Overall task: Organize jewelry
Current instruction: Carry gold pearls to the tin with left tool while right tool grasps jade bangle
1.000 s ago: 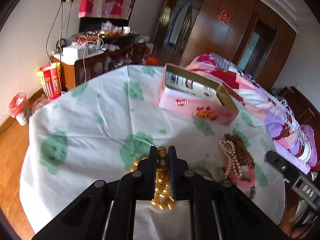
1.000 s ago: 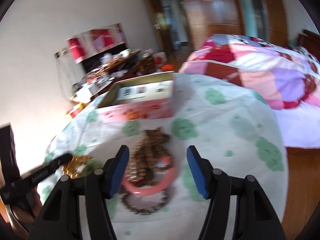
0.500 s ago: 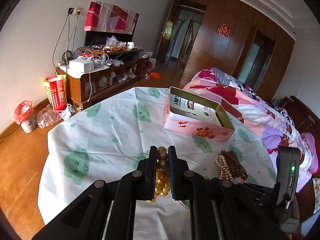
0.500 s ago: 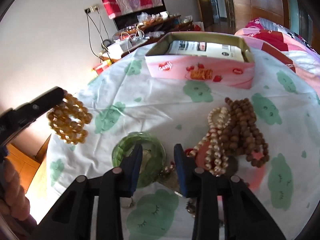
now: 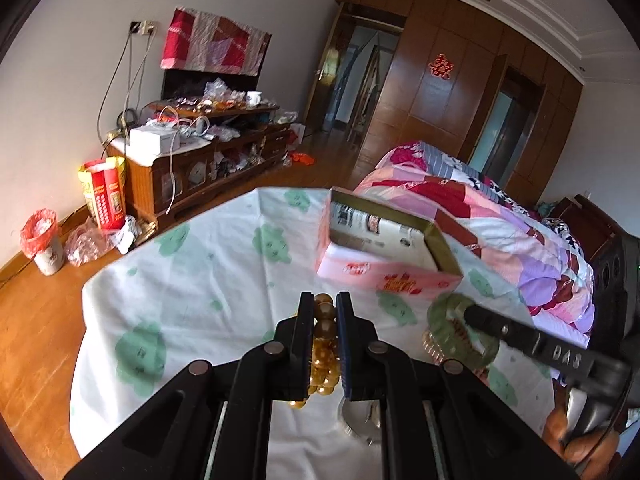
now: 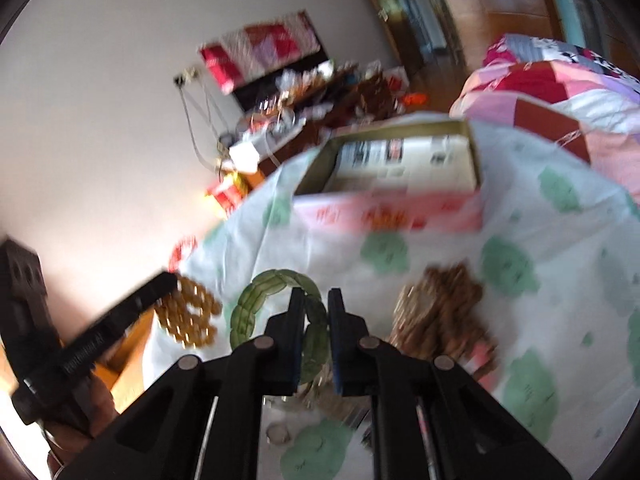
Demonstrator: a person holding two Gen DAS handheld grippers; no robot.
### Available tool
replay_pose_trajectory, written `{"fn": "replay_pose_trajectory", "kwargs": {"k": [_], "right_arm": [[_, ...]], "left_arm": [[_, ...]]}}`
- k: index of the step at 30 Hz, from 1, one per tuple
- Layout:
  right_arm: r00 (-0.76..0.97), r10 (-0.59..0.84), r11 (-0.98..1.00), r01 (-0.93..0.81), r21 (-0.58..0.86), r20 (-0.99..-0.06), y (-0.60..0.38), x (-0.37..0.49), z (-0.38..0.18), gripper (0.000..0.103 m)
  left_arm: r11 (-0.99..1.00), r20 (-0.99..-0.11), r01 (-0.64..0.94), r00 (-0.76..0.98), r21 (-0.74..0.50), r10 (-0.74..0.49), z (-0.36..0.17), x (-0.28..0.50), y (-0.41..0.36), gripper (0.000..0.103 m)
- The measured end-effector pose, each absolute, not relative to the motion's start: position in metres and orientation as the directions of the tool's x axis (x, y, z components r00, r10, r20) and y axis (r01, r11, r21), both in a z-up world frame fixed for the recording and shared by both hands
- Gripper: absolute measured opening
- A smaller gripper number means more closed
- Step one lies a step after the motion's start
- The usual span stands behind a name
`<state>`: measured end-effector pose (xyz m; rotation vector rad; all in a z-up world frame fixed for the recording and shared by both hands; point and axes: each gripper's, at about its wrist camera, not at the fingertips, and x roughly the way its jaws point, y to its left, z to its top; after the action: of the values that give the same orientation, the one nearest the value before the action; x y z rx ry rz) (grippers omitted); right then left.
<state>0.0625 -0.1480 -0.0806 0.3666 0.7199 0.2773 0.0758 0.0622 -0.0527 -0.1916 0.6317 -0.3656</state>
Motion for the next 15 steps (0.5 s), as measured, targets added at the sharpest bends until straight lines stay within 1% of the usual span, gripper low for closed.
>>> {"fn": "replay_pose_trajectory", "kwargs": {"k": [7, 12, 15], "right_arm": [[0.783, 0.275, 0.91, -0.024, 0.414, -0.558, -0.182, 0.099, -0.065, 0.014], [0.81, 0.188, 0.923, 0.047, 0.381, -0.555, -0.203, 0.137, -0.064, 0.014], [0.803, 0.176, 0.92, 0.072, 0.385, -0.57, -0.213, 0.162, -0.071, 0.014]], "left_arm": [[0.883, -0.465, 0.364, 0.753, -0.296, -0.466, -0.03, 0.112, 0.031, 0.01], [0.865, -0.446, 0.401, 0.742, -0.303, -0.501, -0.028, 0.152, 0.002, 0.01], [0.853, -0.446, 0.415, 0.729, -0.316, -0.52, -0.032, 0.173, -0.013, 0.01]]}}
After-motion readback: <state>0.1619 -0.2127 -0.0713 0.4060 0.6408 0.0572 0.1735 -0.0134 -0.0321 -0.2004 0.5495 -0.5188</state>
